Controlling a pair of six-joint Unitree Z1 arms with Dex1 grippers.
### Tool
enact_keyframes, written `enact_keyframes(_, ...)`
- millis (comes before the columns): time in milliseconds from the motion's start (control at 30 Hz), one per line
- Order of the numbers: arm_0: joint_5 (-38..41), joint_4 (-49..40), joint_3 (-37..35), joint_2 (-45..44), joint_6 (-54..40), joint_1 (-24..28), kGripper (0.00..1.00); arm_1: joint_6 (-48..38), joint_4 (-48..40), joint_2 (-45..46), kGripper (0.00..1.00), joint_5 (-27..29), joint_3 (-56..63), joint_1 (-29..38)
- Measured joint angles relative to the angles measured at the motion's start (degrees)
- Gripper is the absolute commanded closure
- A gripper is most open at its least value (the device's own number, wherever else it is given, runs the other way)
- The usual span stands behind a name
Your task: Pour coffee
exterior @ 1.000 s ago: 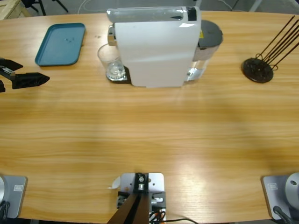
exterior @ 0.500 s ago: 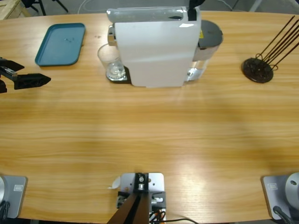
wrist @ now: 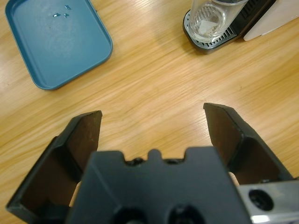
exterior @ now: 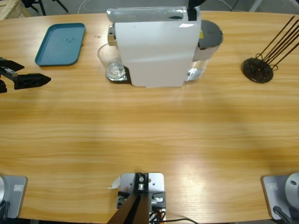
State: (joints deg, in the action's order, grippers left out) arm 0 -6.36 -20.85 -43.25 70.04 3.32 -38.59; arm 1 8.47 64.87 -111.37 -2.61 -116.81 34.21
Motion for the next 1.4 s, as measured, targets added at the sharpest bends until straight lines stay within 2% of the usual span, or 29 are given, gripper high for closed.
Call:
enact_keyframes(233, 0.0, 0.0, 0.0, 0.2, 0.0, 0.0, 0.040, -0.7, -3.6, 1.2, 0.985, -0.1, 3.4, 0.2)
enact_keyframes(267, 0.0, 0.0, 0.0, 0.3, 0.0, 0.0, 0.036, -0.7, -3.7, 1.3, 0.521, -0.1, 3.6, 0.2)
enact_keyframes(300, 0.0, 0.0, 0.0, 0.3, 0.0, 0.0, 0.036, -0.7, -3.7, 1.4, 0.121, -0.1, 3.6, 0.3)
enact_keyframes(333, 0.0, 0.0, 0.0, 0.4, 0.0, 0.0, 0.036, -0.7, -3.7, 1.5, 0.004, -0.1, 3.5, 0.4)
enact_keyframes(733, 0.0, 0.0, 0.0, 0.4, 0.0, 0.0, 0.036, -0.7, 5.5, 2.6, 0.000, 0.3, -3.9, 0.7)
enact_keyframes(1133, 0.0, 0.0, 0.0, 0.4, 0.0, 0.0, 0.036, -0.7, 6.5, 4.8, 0.000, 0.3, -3.5, 0.7)
enact_keyframes(1267, 0.0, 0.2, 0.0, 0.4, 0.0, 0.0, 0.036, -0.7, 4.3, 9.3, 0.000, 0.3, 2.4, 0.7)
enact_keyframes(1400, 0.0, 1.0, 0.0, 1.3, 0.0, 0.0, 0.036, -0.7, -1.4, 17.4, 0.004, 0.3, 14.6, 0.7)
